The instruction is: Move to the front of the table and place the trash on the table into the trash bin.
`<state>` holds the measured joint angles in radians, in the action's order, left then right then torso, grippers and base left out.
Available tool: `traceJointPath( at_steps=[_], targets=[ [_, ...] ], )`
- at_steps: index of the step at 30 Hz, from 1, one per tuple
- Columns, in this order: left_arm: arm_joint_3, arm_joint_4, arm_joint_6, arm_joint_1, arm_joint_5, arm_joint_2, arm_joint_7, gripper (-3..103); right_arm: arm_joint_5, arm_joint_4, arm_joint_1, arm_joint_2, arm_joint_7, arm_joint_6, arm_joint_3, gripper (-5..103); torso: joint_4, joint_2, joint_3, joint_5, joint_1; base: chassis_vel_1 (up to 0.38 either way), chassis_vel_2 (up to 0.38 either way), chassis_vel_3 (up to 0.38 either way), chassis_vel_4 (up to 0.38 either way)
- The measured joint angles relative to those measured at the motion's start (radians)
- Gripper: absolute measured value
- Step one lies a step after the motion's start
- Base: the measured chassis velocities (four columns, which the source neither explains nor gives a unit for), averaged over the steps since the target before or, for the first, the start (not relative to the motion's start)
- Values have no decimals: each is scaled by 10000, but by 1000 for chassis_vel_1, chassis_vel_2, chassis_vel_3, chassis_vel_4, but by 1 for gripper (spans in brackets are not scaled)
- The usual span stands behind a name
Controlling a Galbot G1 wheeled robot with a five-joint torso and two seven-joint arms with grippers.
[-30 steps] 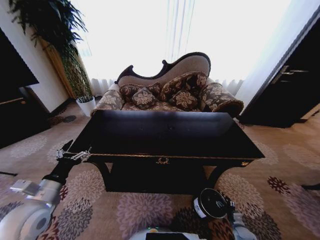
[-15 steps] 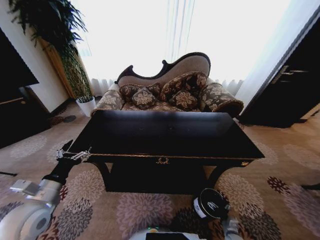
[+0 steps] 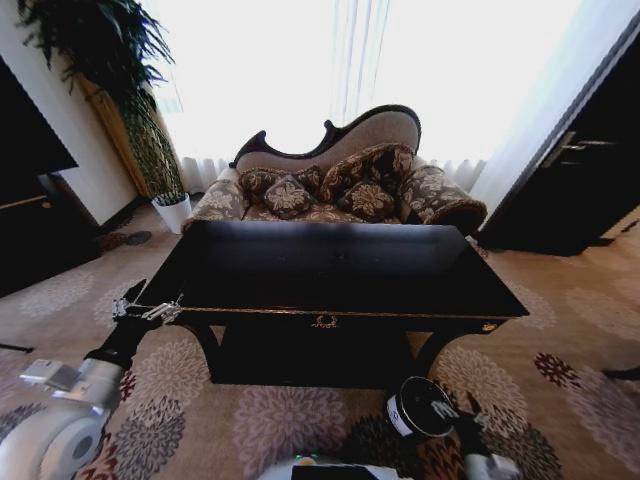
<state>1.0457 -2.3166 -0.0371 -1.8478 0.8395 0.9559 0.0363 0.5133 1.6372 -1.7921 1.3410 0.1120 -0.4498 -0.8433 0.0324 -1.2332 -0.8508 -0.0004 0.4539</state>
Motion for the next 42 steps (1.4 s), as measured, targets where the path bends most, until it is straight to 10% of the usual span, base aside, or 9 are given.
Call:
traceJointPath(
  at_steps=[15,42],
  targets=[
    [0,0,0,0,0,0,0,100,737,2627,-745,-84,603,-103,-862,100,1,0,0,2,0,0,0,0,0],
    [0,0,0,0,0,0,0,100,1418,4770,-49,-2167,-44,2056,-1637,100,0,1,-2,2,0,0,0,0,0]
  ],
)
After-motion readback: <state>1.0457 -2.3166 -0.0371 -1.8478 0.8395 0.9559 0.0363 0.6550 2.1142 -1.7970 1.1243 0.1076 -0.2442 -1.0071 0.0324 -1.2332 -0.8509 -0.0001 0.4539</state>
